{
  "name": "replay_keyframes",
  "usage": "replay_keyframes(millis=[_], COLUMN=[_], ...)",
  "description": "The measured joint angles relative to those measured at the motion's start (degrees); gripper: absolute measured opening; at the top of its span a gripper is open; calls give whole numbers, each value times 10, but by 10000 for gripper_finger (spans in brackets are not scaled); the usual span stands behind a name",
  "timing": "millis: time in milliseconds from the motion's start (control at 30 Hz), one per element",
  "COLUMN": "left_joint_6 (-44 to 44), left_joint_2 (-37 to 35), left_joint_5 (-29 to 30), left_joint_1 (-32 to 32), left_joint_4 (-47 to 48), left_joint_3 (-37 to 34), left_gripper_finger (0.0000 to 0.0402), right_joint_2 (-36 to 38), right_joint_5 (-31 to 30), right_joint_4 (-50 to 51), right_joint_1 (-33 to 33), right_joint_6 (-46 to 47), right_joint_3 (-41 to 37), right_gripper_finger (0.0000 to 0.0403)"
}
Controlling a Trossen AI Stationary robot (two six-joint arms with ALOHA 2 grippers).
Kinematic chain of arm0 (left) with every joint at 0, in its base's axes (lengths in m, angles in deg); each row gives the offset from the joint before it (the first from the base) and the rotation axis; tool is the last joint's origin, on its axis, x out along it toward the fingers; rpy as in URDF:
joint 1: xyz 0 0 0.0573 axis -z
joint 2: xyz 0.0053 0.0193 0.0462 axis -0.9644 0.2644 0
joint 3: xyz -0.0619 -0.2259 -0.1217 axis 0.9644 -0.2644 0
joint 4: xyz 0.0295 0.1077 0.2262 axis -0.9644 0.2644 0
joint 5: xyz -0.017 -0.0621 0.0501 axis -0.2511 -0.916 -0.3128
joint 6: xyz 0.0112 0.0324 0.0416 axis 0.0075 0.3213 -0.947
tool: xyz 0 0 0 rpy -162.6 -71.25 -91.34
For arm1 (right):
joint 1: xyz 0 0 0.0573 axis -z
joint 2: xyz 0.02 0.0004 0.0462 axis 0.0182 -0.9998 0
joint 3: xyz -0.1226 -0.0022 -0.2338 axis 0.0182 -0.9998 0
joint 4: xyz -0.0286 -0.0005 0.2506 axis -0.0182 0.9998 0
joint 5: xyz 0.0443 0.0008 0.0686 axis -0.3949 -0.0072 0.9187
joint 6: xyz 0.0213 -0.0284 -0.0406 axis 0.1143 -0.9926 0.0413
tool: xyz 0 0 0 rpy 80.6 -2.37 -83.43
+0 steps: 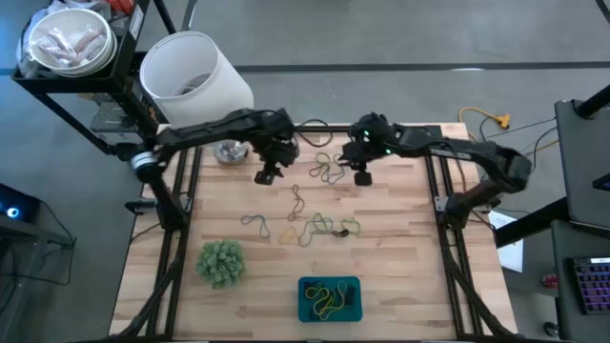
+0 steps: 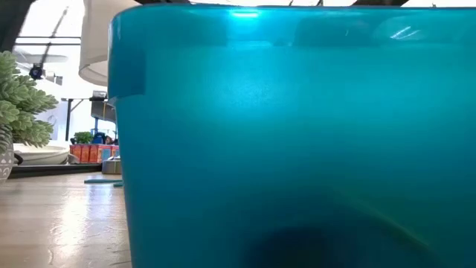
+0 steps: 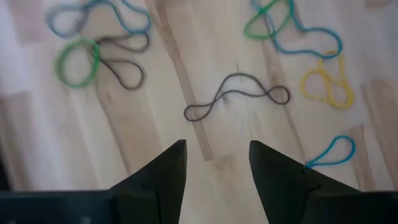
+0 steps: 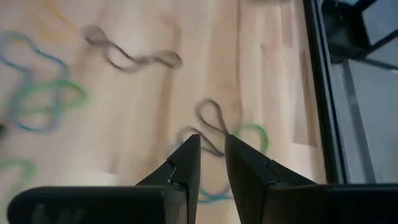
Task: Pick and place rubber bands into bin
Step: Put the green rubber band into the blue bin
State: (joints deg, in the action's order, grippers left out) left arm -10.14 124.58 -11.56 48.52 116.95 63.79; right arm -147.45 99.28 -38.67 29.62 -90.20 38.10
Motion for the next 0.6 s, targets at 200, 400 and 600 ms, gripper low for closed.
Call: replay_keyframes(millis=[200, 400, 600], left_joint_6=[21, 63, 91], left_joint_2=[-151, -284, -374], left_joint_5=[-8, -8, -5], left_joint_1=[0, 0, 1], left_joint_4=[-88, -163, -190], left_joint_3=[-108, -191, -235], left_gripper_finger=[159, 159, 159], right_joint_2=[-120, -231, -340], right_joint_5=[2, 1, -1], right_joint_4=[2, 102, 275], right_joint_1=[46, 54, 53], right_joint_6=[-22, -38, -52], right_joint_3=[72, 196, 344], right_gripper_finger=[68, 68, 68])
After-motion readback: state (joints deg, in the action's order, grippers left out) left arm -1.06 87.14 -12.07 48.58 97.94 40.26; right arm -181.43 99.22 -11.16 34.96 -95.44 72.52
